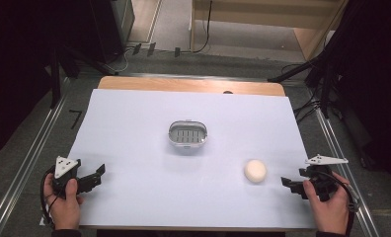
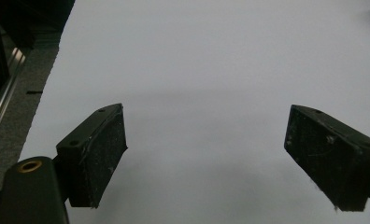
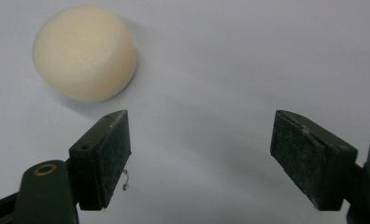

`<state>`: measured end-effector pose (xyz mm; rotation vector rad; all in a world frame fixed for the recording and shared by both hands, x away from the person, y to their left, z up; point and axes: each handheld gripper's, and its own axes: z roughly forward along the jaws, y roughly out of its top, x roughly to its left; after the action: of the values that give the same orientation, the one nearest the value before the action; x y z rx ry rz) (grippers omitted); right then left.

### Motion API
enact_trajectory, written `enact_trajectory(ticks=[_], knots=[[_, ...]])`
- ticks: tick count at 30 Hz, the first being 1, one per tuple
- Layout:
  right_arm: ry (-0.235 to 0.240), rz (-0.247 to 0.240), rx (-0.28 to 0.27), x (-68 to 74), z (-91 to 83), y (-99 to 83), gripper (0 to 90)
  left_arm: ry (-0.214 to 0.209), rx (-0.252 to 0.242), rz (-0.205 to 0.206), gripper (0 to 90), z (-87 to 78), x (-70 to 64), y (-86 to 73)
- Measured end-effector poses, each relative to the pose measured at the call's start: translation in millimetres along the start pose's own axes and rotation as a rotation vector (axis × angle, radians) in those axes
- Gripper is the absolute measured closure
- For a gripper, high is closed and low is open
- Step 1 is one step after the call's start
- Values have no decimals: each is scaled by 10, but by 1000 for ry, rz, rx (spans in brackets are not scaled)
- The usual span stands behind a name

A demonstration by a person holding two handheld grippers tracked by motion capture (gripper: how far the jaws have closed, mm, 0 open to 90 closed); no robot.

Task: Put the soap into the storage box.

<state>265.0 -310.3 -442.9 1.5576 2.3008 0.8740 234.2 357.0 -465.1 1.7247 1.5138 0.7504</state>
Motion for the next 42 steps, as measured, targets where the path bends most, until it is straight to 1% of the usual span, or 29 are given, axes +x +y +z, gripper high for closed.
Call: enact_trajectory(ticks=[1, 2, 3, 5, 7, 8, 9, 10, 11, 12, 13, 16, 17, 18, 19, 20, 22, 24, 25, 26, 29, 30, 37, 38, 40, 42], knots=[[-2, -24, 50, 38, 28, 50, 200, 1, 0, 3, 139, 3, -3, 0], [-2, -24, 50, 38, 28, 50, 200, 1, 0, 3, 139, 3, -3, 0], [4, -40, 83, 73, 55, 80, 200, 2, 0, 5, 139, 2, -5, 0], [11, -43, 93, 82, 66, 88, 200, 3, -1, 5, 139, 0, -6, 0], [37, -60, 142, 102, 107, 109, 194, 5, -3, 7, 139, 0, -8, -1], [41, -72, 167, 111, 124, 121, 190, 6, -2, 7, 139, -1, -9, -1], [36, -85, 179, 123, 131, 139, 191, 6, -3, 8, 139, -1, -10, -2], [36, -85, 183, 136, 134, 159, 191, 7, -2, 9, 139, -1, -11, -1], [60, -86, 187, 146, 138, 199, 190, 6, -1, 11, 139, -1, -11, -1], [60, -86, 187, 146, 138, 199, 190, 6, -1, 11, 139, 0, -12, -1], [66, -88, 199, 160, 142, 226, 188, 6, -1, 12, 139, 0, -13, -1], [73, -117, 241, 217, 164, 299, 181, 8, 0, 13, 139, 1, -14, 0], [88, -129, 269, 269, 195, 333, 167, 8, 0, 13, 139, 1, -15, 0], [88, -129, 269, 269, 195, 333, 167, 8, 0, 13, 139, 1, -15, 0], [94, -134, 282, 286, 210, 343, 162, 8, 0, 13, 139, 1, -15, 0], [89, -151, 301, 325, 240, 362, 161, 8, 0, 13, 139, 1, -15, 0], [96, -159, 309, 367, 276, 382, 161, 8, 0, 13, 139, 1, -15, 0], [92, -166, 325, 419, 321, 421, 161, 8, 0, 12, 139, 1, -15, 0], [92, -166, 325, 419, 321, 421, 161, 8, 0, 12, 139, 1, -15, 0], [95, -161, 331, 443, 333, 456, 162, 8, 0, 13, 139, 2, -15, 0], [95, -150, 332, 457, 348, 488, 173, 8, 2, 14, 139, 1, -15, 0], [90, -135, 340, 484, 378, 528, 173, 8, 2, 14, 139, 2, -15, 0], [83, -135, 376, 548, 494, 600, 167, 11, 1, 16, 139, -2, -19, -1], [84, -128, 384, 563, 509, 614, 166, 11, -2, 17, 139, -2, -19, -2], [86, -128, 387, 617, 549, 667, 170, 9, -2, 16, 139, -4, -19, -2], [89, -129, 385, 627, 556, 678, 170, 9, -3, 17, 139, -4, -19, -2]])
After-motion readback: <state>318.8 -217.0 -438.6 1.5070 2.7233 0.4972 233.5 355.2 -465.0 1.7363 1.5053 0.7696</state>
